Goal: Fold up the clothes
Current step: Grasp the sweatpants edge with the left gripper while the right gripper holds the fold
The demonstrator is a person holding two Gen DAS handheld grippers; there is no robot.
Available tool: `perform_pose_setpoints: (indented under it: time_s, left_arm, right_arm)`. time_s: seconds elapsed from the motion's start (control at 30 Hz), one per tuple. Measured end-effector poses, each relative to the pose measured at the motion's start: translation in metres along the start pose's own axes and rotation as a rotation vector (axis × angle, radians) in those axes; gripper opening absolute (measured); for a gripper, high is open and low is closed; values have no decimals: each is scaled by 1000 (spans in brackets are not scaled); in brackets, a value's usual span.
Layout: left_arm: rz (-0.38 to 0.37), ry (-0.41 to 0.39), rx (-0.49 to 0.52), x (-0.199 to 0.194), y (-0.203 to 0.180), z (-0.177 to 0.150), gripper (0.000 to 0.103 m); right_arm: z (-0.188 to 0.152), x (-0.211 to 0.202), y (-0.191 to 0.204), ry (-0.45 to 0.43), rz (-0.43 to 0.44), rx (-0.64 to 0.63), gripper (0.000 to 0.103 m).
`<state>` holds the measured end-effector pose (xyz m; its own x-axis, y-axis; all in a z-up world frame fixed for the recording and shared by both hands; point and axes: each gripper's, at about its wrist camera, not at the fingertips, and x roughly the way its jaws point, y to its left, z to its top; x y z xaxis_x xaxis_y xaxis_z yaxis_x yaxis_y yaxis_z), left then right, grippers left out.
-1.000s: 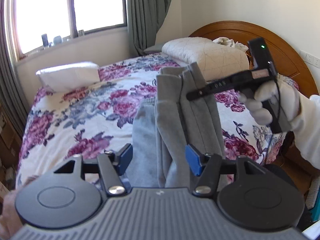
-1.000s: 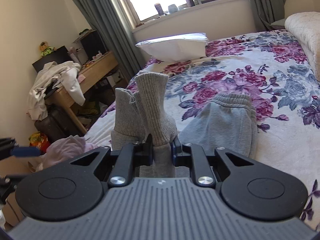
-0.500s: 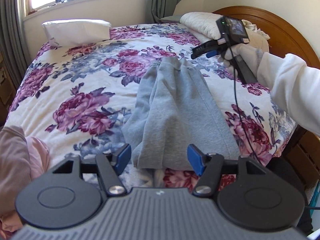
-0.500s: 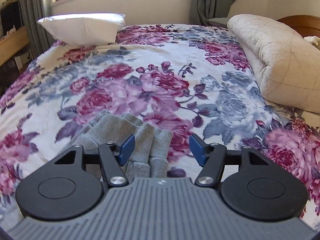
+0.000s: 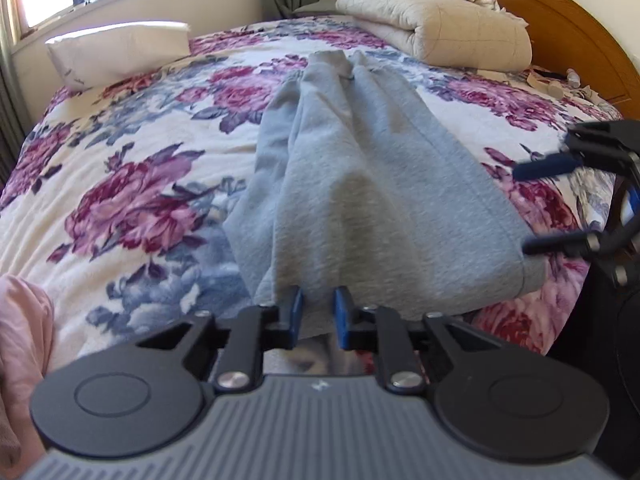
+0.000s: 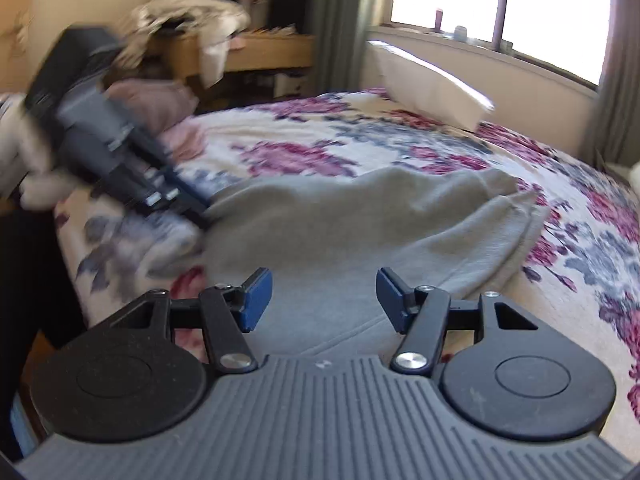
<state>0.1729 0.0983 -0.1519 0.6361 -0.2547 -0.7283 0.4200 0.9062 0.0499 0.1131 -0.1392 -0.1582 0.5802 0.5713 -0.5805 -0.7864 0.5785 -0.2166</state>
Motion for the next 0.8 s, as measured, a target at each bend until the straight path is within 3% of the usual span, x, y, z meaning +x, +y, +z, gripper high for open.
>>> perform_pose_setpoints:
  time_s: [0.07,0.17,0.23,0.3,0.33,0.37,0.43,0.47,0.63,0.7,0.73,0.8]
  left_arm:
    - [41,-8,80,2,-1,-6,13]
    - [113,-22,230,0,-9,-15,13]
    - [162,-40,340,-6,-18,-22,15]
    - [272,-75,499,-10,-33,-36,16]
    - [305,-89,556,-11,-37,-43,22]
    - [319,-104,620,-12,-41,-52,34]
    - [305,-121,710,-12,-47,-67,46]
    - [305,-127,729,-11,-48,-70,46]
    - [393,-166,800,6,-56,-71,51]
    - [358,-146,739,13,-52,-58,36]
    - [323,-137,689,13,-49,-51,21]
    - [287,-148,626,9,-44,-43,16]
  right_arm:
    - [-1,7,29,63,-29,-155,61]
    - [-11,23,53,131,-169,-354,61]
    - [-23,30,57,146,-236,-420,61]
    - [-30,33,58,144,-267,-435,60]
    - [-32,34,58,143,-271,-430,56]
    - [-32,34,57,144,-263,-417,43]
    - [-31,32,57,130,-270,-391,30]
    - [-29,29,56,114,-286,-378,23]
    - [-15,18,50,46,-327,-282,18]
    - [-8,13,47,33,-319,-258,17]
    - [-5,10,45,26,-315,-247,17]
    - [2,2,41,2,-316,-214,16]
